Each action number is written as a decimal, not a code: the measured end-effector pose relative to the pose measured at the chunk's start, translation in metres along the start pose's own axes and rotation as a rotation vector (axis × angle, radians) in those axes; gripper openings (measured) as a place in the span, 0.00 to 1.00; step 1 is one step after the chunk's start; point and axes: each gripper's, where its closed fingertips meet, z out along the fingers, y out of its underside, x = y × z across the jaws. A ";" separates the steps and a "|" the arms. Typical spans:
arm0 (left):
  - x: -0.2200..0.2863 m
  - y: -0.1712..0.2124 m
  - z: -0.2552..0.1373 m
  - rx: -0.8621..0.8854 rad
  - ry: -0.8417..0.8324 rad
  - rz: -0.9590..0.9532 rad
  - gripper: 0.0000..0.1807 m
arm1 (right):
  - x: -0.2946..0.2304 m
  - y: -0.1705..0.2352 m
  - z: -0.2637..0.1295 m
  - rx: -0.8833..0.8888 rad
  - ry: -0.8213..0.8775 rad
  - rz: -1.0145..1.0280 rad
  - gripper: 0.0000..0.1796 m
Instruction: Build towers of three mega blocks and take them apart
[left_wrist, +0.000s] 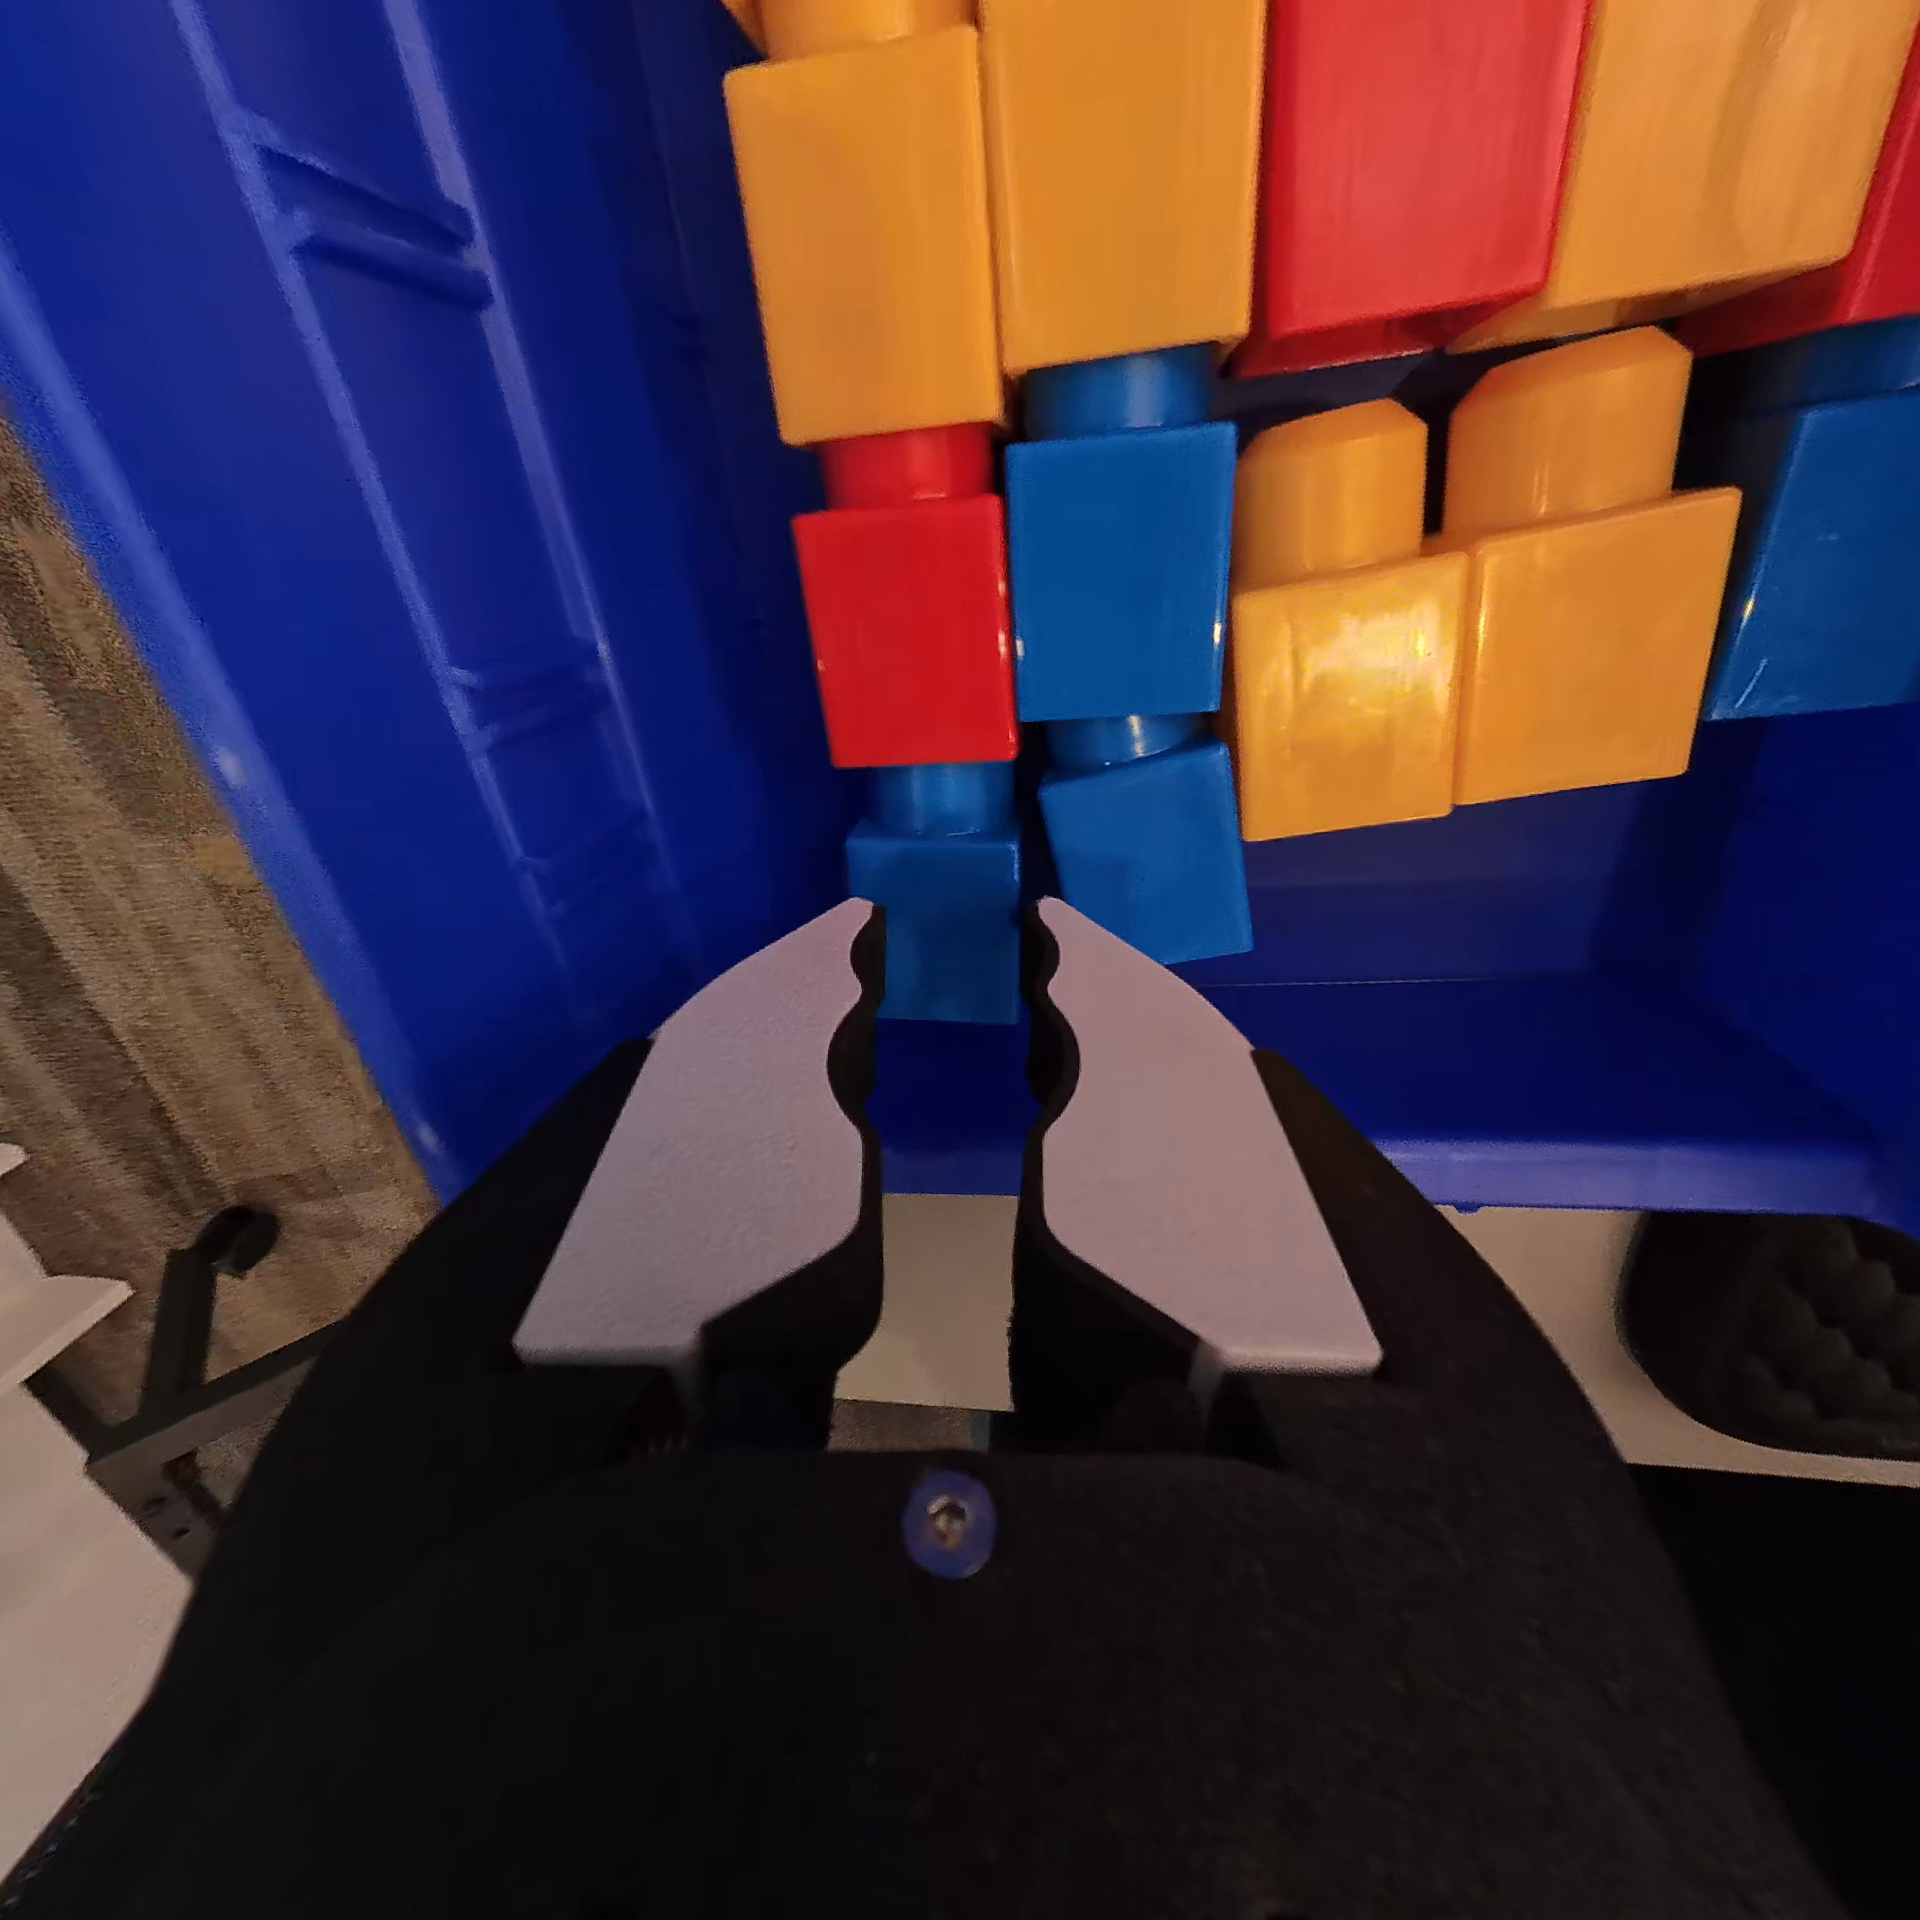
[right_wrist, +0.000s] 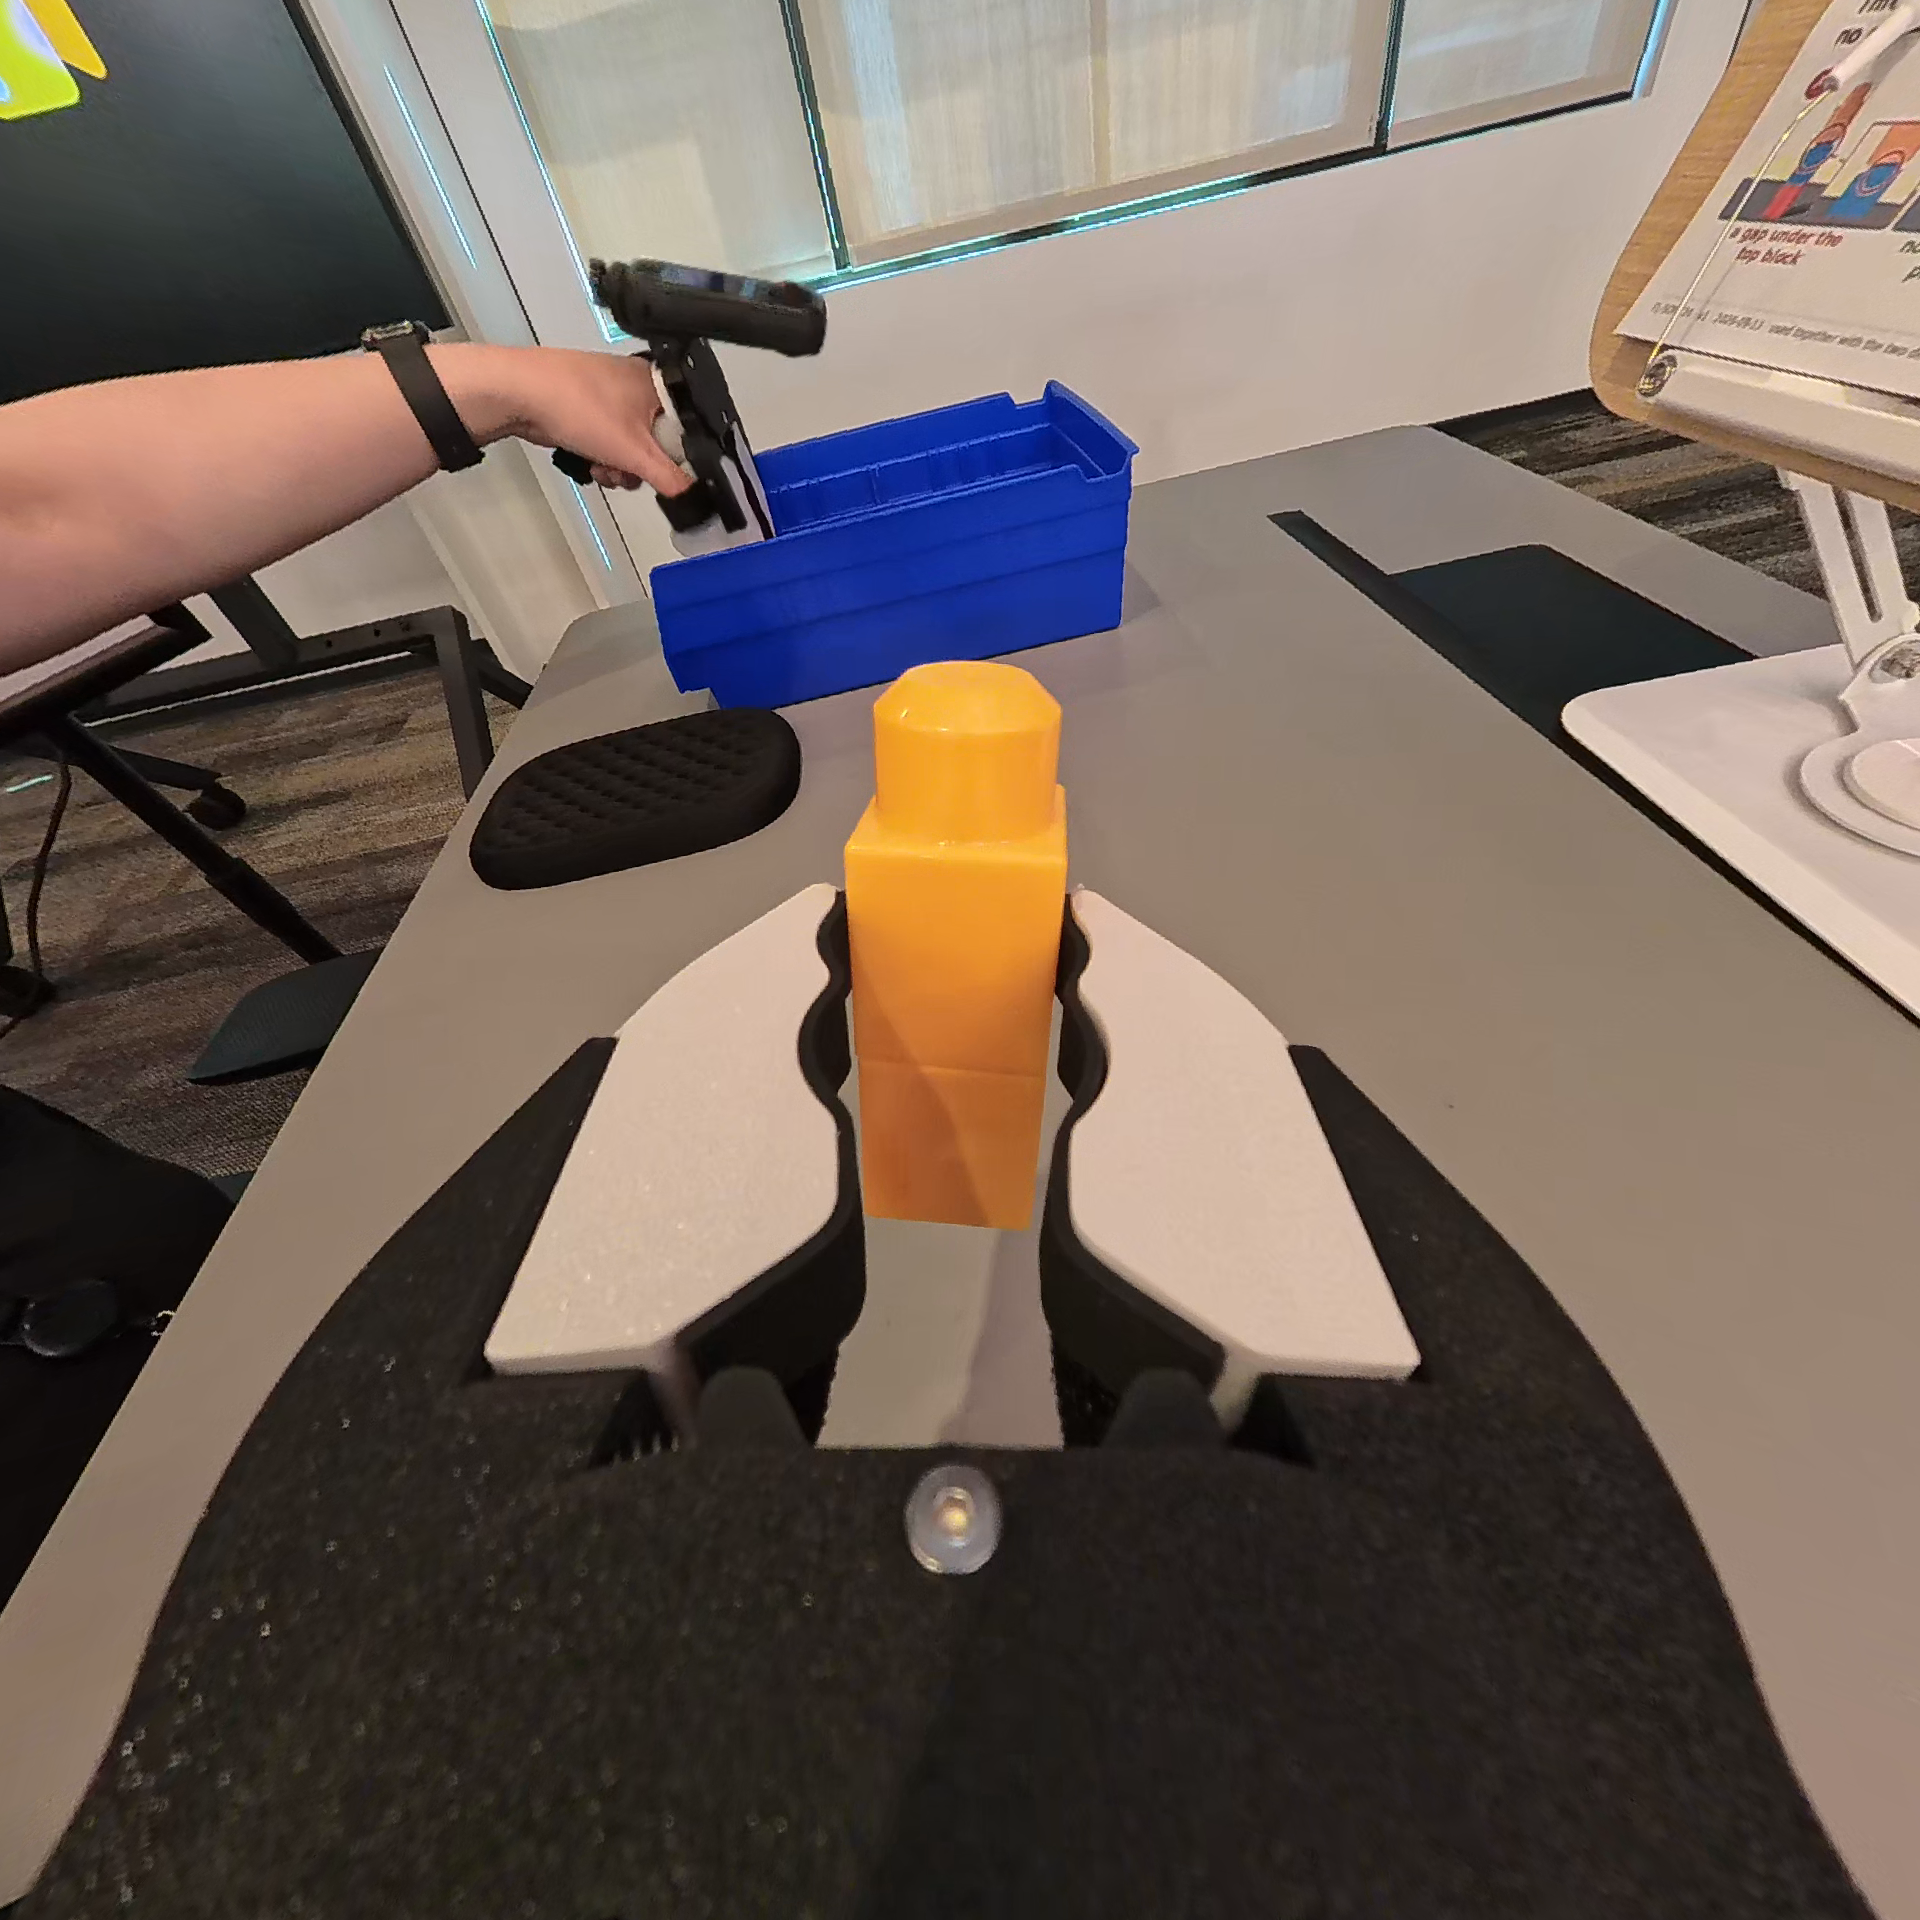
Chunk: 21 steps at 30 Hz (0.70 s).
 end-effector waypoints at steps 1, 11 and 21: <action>-0.003 -0.001 -0.002 0.010 -0.002 -0.007 0.14 | 0.000 0.000 0.000 0.000 0.000 0.000 0.20; -0.003 -0.003 0.000 -0.001 0.025 0.035 0.15 | 0.000 0.002 0.000 -0.007 -0.002 0.005 0.20; -0.003 0.000 0.001 -0.049 0.036 0.062 0.19 | -0.001 0.003 0.001 -0.019 -0.008 0.004 0.20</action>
